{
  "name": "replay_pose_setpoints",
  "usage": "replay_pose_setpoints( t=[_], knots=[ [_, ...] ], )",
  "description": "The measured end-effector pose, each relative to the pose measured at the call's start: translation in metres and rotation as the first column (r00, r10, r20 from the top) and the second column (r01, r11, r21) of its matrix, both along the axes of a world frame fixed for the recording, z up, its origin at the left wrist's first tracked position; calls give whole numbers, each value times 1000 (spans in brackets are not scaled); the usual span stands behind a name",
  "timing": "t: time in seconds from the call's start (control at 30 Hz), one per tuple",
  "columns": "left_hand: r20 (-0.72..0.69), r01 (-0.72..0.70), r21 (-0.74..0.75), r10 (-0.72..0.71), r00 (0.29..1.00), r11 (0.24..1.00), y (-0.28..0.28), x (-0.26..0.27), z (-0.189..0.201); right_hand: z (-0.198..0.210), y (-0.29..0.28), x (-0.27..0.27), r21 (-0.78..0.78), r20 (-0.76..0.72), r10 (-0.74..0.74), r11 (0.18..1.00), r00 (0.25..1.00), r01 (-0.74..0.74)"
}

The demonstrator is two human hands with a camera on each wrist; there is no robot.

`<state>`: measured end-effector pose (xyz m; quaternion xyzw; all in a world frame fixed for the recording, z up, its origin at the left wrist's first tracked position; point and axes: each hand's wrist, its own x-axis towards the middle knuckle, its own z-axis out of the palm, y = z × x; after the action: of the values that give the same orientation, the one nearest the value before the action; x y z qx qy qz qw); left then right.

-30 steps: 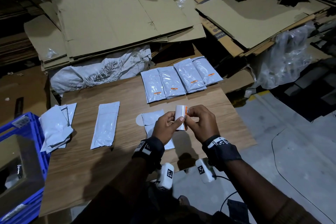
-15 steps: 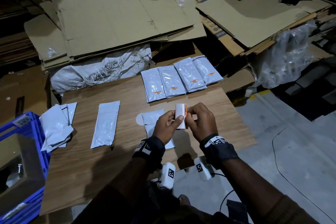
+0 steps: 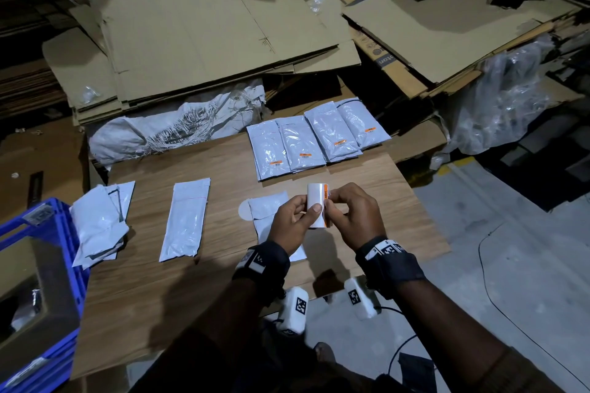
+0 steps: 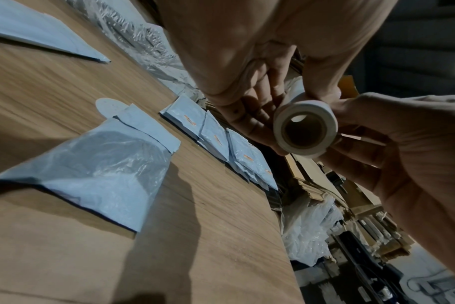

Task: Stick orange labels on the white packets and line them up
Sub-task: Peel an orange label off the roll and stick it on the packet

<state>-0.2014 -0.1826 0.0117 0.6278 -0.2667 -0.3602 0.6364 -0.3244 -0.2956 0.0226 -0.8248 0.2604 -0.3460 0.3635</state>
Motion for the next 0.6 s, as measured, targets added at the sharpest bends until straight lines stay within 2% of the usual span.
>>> replay_pose_setpoints(
  t=[0.17,0.33,0.6],
  knots=[
    [-9,-14,-10,14,1000,1000,0,-2,0,1,0,3,-55,-35,-17,998,999,15],
    [-60,-9,-2,9,998,1000,3,-1,-3,3,1,-1,-14,-16,2,1000,1000,-2],
    [-43,-10,14,11,999,1000,3,-2,-2,1,3,-3,-20,-37,23,1000,999,-23]
  ],
)
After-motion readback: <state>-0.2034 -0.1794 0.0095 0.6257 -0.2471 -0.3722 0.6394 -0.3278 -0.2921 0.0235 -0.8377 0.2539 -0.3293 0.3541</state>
